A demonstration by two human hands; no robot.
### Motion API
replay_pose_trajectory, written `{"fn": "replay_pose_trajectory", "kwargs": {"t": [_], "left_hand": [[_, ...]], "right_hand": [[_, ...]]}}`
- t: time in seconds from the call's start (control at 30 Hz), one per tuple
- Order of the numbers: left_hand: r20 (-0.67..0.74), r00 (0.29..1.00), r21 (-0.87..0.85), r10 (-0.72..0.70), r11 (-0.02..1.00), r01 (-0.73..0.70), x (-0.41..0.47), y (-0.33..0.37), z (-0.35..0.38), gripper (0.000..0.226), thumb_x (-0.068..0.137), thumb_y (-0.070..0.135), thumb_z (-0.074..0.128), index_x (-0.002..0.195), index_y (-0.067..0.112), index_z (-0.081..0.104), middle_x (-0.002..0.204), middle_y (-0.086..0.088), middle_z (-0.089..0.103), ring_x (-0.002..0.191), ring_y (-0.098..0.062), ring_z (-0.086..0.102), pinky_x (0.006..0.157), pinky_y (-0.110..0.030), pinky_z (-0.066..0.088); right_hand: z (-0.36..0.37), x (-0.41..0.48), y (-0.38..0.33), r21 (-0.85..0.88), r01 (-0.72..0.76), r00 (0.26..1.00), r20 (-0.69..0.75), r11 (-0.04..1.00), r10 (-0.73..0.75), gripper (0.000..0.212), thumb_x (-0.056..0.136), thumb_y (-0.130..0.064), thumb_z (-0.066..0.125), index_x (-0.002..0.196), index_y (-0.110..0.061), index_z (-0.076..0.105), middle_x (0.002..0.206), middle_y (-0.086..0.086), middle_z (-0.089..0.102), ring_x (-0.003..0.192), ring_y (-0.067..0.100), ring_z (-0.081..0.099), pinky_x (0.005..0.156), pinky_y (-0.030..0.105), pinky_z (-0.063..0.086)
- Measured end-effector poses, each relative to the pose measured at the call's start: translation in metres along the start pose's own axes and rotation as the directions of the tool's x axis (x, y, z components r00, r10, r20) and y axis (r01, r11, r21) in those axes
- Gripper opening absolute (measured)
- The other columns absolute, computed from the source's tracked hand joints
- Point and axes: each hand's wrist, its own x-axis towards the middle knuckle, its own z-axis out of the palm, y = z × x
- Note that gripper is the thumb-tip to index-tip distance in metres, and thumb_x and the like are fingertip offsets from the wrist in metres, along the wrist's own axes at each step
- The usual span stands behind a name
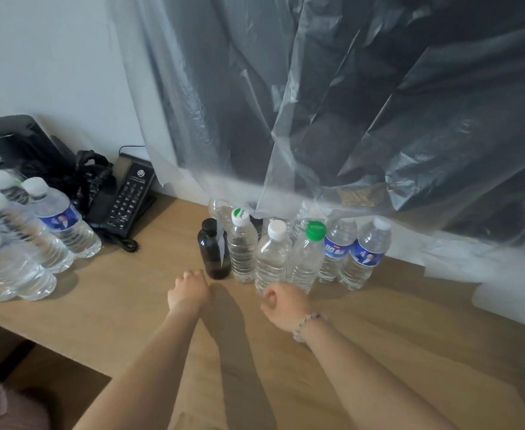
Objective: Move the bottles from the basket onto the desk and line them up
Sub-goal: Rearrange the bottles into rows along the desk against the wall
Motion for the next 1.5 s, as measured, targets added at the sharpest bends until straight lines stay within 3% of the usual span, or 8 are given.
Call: {"fn": "replay_pose_trajectory", "kwargs": {"t": [0.17,0.3,0.53,0.8,1.03,1.2,1.37,1.5], "left_hand": [[-0.181,0.983,0.04,0.025,0.999,-0.017,-0.014,-0.01,-0.055,0.047,0.097,0.039,0.038,0.137,0.015,0.039,0.138,-0.01,0.043,0.128,-0.029,0.039,0.1,-0.042,0.037],[-0.351,0.936,0.061,0.024,0.998,-0.003,-0.028,-0.022,-0.101,0.045,0.097,0.036,0.038,0.135,0.014,0.041,0.134,-0.011,0.045,0.125,-0.03,0.041,0.097,-0.044,0.038],[-0.506,0.862,0.067,0.025,0.998,0.01,-0.045,-0.039,-0.137,0.038,0.097,0.035,0.037,0.128,0.015,0.047,0.122,-0.009,0.052,0.114,-0.03,0.048,0.089,-0.042,0.042],[-0.499,0.861,-0.048,-0.098,0.995,0.085,-0.047,-0.103,-0.127,0.037,0.097,0.035,0.035,0.126,0.015,0.048,0.126,-0.006,0.051,0.117,-0.027,0.047,0.092,-0.04,0.041],[-0.479,0.866,-0.088,-0.141,0.99,0.112,-0.038,-0.179,-0.131,0.042,0.097,0.036,0.038,0.132,0.015,0.043,0.13,-0.007,0.051,0.121,-0.026,0.046,0.095,-0.039,0.04],[-0.468,0.861,-0.109,-0.201,0.979,0.17,-0.025,-0.245,-0.142,0.043,0.097,0.037,0.037,0.134,0.016,0.04,0.133,-0.006,0.049,0.121,-0.027,0.046,0.092,-0.039,0.04],[-0.478,0.85,-0.115,-0.222,0.975,0.19,-0.012,-0.303,-0.152,0.041,0.096,0.038,0.037,0.131,0.017,0.042,0.127,-0.005,0.051,0.116,-0.027,0.048,0.089,-0.038,0.041],[-0.48,0.843,-0.13,-0.242,0.97,0.205,-0.006,-0.347,-0.16,0.043,0.097,0.038,0.036,0.134,0.016,0.04,0.128,-0.007,0.051,0.117,-0.027,0.048,0.089,-0.038,0.042]], "right_hand": [[-0.037,0.02,-0.086,-0.173,0.463,0.851,-0.189,0.869,-0.491,0.021,0.09,-0.023,0.052,0.106,-0.012,0.061,0.107,0.005,0.06,0.098,0.023,0.057,0.077,0.034,0.049],[-0.077,0.04,-0.125,-0.364,0.502,0.705,-0.352,0.784,-0.615,0.026,0.092,-0.022,0.047,0.113,-0.011,0.056,0.116,0.006,0.056,0.109,0.023,0.05,0.083,0.035,0.046],[-0.072,0.054,-0.161,-0.462,0.524,0.621,-0.369,0.716,-0.692,0.027,0.092,-0.014,0.043,0.114,-0.005,0.056,0.115,0.016,0.056,0.107,0.031,0.049,0.083,0.036,0.04],[-0.027,0.061,-0.207,-0.44,0.605,0.596,-0.303,0.664,-0.744,0.022,0.087,-0.012,0.052,0.104,-0.005,0.062,0.107,0.015,0.063,0.099,0.033,0.056,0.077,0.038,0.045],[0.023,0.078,-0.264,-0.425,0.63,0.635,-0.198,0.649,-0.747,0.03,0.095,-0.014,0.039,0.121,-0.009,0.053,0.123,0.01,0.053,0.114,0.026,0.046,0.092,0.033,0.037],[0.063,0.09,-0.32,-0.402,0.665,0.634,-0.142,0.63,-0.76,0.018,0.082,-0.004,0.055,0.098,0.0,0.064,0.101,0.021,0.062,0.097,0.036,0.057,0.08,0.04,0.046],[0.088,0.102,-0.367,-0.463,0.647,0.664,-0.047,0.606,-0.746,0.026,0.093,-0.016,0.039,0.113,-0.007,0.053,0.12,0.014,0.053,0.112,0.03,0.046,0.093,0.036,0.035],[0.105,0.108,-0.4,-0.403,0.623,0.698,-0.102,0.671,-0.709,0.029,0.094,-0.02,0.042,0.121,-0.011,0.05,0.122,0.009,0.053,0.113,0.025,0.048,0.091,0.032,0.039]]}}
